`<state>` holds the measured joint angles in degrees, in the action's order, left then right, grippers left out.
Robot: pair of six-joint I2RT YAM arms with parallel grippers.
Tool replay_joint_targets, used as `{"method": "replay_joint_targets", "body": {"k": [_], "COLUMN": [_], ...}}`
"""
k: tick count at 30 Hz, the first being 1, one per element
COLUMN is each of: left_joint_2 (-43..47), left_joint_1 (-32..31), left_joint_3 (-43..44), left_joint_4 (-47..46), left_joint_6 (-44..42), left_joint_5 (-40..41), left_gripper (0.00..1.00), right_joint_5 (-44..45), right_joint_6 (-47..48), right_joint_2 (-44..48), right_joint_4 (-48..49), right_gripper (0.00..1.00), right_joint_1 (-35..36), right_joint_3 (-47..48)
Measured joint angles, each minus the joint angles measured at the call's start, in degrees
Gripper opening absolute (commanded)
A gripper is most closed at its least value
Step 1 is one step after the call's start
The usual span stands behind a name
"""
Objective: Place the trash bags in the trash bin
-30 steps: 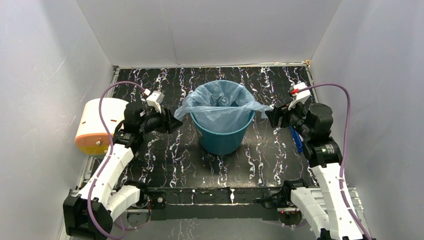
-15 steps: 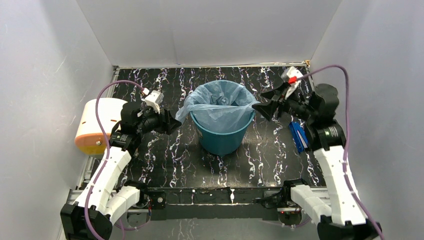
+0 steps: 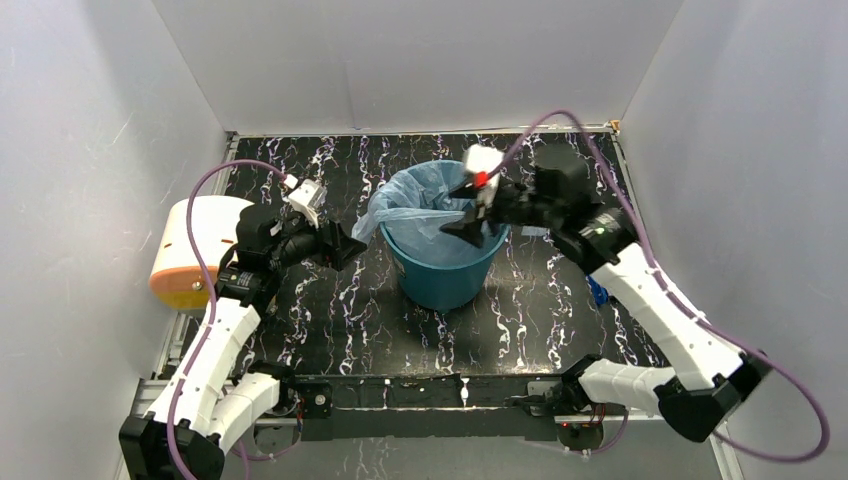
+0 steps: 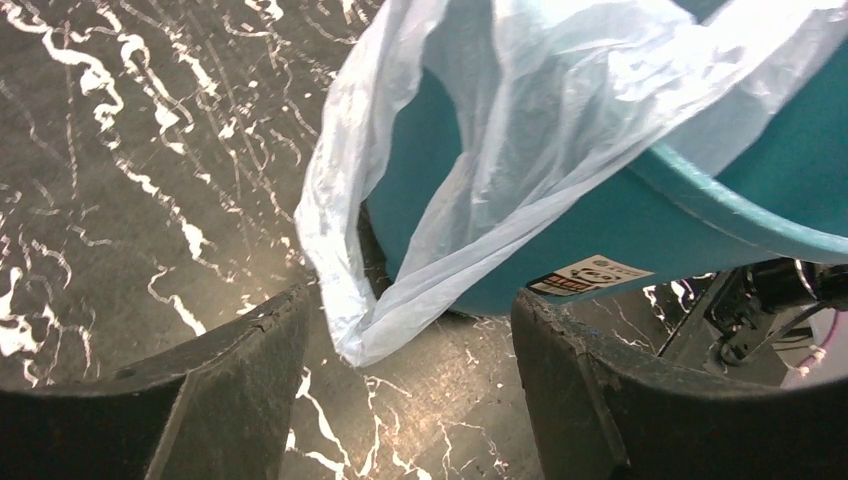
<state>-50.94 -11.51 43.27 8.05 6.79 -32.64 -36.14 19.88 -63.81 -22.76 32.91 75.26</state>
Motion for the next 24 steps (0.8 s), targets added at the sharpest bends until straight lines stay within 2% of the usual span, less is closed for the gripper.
{"method": "replay_joint_targets", "body": {"k": [3, 5, 10, 12, 17, 20, 22, 24], "left_joint_2": [-0.5, -1.3, -3.0, -3.5, -5.2, -6.4, -6.9, -7.1], "left_joint_1": [0.0, 0.0, 0.0, 0.0, 0.0, 0.0, 0.0, 0.0], "left_joint_3": [0.0, 0.0, 0.0, 0.0, 0.0, 0.0, 0.0, 0.0], "left_joint_4": [-1.2, -1.9, -3.5, -4.2, -5.2, -5.0, -5.0, -5.0], "left_joint_6": [-1.4, -2.4, -3.7, -3.9, -3.9, -3.9, -3.9, -3.7], "left_joint_5": [-3.0, -4.9, -7.1, -7.2, -7.2, -7.2, -7.2, -7.2], "left_gripper": [0.71, 0.71, 0.69, 0.67, 0.57, 0.47, 0.37, 0.29], "right_joint_5": [8.1, 12.1, 18.9, 20.7, 23.1, 23.9, 24.0, 24.0], "right_joint_6": [5.0, 7.7, 12.0, 12.8, 13.6, 13.7, 13.6, 13.6], "right_joint_2": [-4.0, -6.0, -8.8, -8.9, -8.9, -8.9, -8.9, -8.9], "right_joint_4": [-1.4, -2.5, -3.8, -4.0, -3.2, -2.4, -2.4, -2.4], "right_gripper": [0.71, 0.69, 0.59, 0.5, 0.41, 0.31, 0.14, 0.07], "right_joint_1": [9.2, 12.8, 14.8, 14.8, 14.9, 14.9, 14.9, 14.9], "right_joint_3": [2.0, 2.0, 2.0, 2.0, 2.0, 2.0, 2.0, 2.0]}}
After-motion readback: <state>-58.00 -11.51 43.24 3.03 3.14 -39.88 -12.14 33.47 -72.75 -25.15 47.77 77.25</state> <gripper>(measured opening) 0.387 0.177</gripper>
